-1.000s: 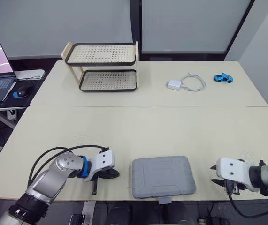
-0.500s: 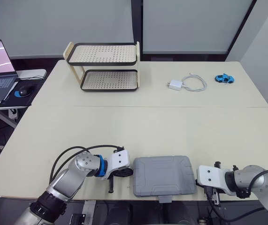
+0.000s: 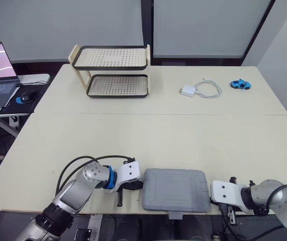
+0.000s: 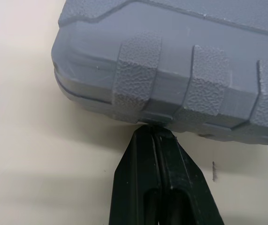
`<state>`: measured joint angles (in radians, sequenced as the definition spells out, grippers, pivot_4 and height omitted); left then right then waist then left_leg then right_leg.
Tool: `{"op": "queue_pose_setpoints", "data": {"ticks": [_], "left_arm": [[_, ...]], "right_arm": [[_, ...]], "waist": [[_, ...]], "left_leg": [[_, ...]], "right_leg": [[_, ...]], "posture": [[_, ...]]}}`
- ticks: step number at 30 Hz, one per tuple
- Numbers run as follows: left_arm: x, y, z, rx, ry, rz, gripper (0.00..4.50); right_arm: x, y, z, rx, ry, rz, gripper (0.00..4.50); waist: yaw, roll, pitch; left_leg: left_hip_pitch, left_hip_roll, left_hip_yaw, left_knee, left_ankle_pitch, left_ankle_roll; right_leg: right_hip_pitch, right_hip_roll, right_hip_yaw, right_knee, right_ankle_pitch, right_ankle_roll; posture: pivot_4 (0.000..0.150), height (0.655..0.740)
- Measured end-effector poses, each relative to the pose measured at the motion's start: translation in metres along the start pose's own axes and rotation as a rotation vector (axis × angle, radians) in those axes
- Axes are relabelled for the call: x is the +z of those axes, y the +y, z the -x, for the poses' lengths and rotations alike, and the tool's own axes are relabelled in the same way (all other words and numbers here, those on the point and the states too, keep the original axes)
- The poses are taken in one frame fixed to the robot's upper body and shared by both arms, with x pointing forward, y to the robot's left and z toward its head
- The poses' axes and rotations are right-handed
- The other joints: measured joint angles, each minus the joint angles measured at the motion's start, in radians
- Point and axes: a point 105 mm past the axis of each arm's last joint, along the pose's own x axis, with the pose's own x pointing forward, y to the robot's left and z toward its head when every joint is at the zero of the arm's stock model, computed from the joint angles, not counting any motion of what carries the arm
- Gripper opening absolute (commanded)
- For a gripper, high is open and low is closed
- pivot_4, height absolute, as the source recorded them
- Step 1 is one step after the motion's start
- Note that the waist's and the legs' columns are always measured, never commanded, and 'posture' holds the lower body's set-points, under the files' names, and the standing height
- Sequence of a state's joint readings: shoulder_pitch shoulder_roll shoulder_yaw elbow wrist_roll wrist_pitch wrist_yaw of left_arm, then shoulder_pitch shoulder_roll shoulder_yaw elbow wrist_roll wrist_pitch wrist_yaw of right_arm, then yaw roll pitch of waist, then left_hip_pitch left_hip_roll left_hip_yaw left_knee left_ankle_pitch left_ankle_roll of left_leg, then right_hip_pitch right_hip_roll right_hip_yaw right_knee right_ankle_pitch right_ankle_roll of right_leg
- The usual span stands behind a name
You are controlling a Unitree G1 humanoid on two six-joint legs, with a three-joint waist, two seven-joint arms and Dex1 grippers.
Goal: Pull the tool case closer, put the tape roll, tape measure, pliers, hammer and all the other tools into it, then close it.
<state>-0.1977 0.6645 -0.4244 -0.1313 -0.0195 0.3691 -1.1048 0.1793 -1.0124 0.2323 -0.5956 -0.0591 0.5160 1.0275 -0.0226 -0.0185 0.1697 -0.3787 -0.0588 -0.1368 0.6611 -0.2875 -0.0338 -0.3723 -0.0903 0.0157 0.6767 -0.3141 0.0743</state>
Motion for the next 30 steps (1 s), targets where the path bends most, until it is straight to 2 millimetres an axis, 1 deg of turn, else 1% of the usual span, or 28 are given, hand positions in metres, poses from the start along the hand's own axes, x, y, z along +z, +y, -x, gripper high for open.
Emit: {"op": "queue_pose_setpoints", "data": {"ticks": [16,19,20,22,23,25,29,30], "left_arm": [[-0.001,-0.002,0.000,-0.014,0.009,-0.003,0.00],[-0.001,-0.002,0.003,-0.017,0.001,0.001,0.00],[0.000,-0.002,0.008,-0.013,-0.009,0.005,0.00],[-0.004,0.004,0.024,0.022,-0.004,0.017,0.00],[-0.007,0.009,0.038,0.056,0.004,0.029,0.00],[-0.010,0.013,0.058,0.106,-0.002,0.047,0.00],[-0.025,0.005,0.105,0.180,0.016,0.074,0.00],[-0.026,0.005,0.112,0.201,0.017,0.075,0.00]], "right_arm": [[-0.001,0.002,0.000,0.017,0.004,-0.004,0.04],[-0.003,0.002,0.005,0.006,-0.002,-0.030,0.04],[-0.004,0.001,0.010,-0.006,-0.006,-0.042,0.04],[-0.011,-0.007,0.026,-0.050,0.019,-0.045,0.04],[-0.013,-0.013,0.036,-0.081,0.021,-0.046,0.04],[-0.012,-0.021,0.051,-0.128,-0.004,-0.039,0.04],[-0.009,-0.038,0.095,-0.215,-0.056,-0.011,0.04],[-0.009,-0.040,0.102,-0.222,-0.058,-0.011,0.04]], "waist": [[0.000,0.000,0.000],[0.000,0.000,0.000],[0.001,0.000,0.000],[0.001,0.000,0.000],[0.000,0.000,0.000],[-0.003,0.000,0.000],[-0.005,0.001,0.000],[-0.003,0.001,0.000]], "left_leg": [[0.000,0.000,0.000,0.001,0.000,0.000],[0.000,0.000,0.000,0.001,0.000,0.000],[-0.001,0.000,0.000,0.001,0.000,0.000],[0.000,0.000,0.000,0.001,0.000,0.000],[0.000,0.001,0.000,0.001,0.000,0.000],[0.001,0.001,0.000,0.000,0.000,0.000],[0.001,0.001,0.001,0.000,0.000,0.000],[0.001,0.001,0.001,0.000,0.000,0.000]], "right_leg": [[0.000,0.000,0.000,0.001,0.000,0.000],[0.000,0.000,0.000,0.001,0.000,0.000],[-0.001,0.000,0.000,0.001,0.000,0.000],[-0.001,0.000,0.000,0.002,0.000,0.000],[0.000,0.000,0.000,0.002,0.000,0.000],[0.000,0.001,0.000,0.002,0.000,0.000],[0.000,0.000,0.001,0.001,0.000,0.000],[0.000,0.000,0.001,0.001,0.000,0.000]], "posture": [[0.150,0.7400],[0.150,0.7400],[0.150,0.7400],[0.150,0.7400],[0.150,0.7400],[0.150,0.7400],[0.150,0.7400],[0.150,0.7400]]}}
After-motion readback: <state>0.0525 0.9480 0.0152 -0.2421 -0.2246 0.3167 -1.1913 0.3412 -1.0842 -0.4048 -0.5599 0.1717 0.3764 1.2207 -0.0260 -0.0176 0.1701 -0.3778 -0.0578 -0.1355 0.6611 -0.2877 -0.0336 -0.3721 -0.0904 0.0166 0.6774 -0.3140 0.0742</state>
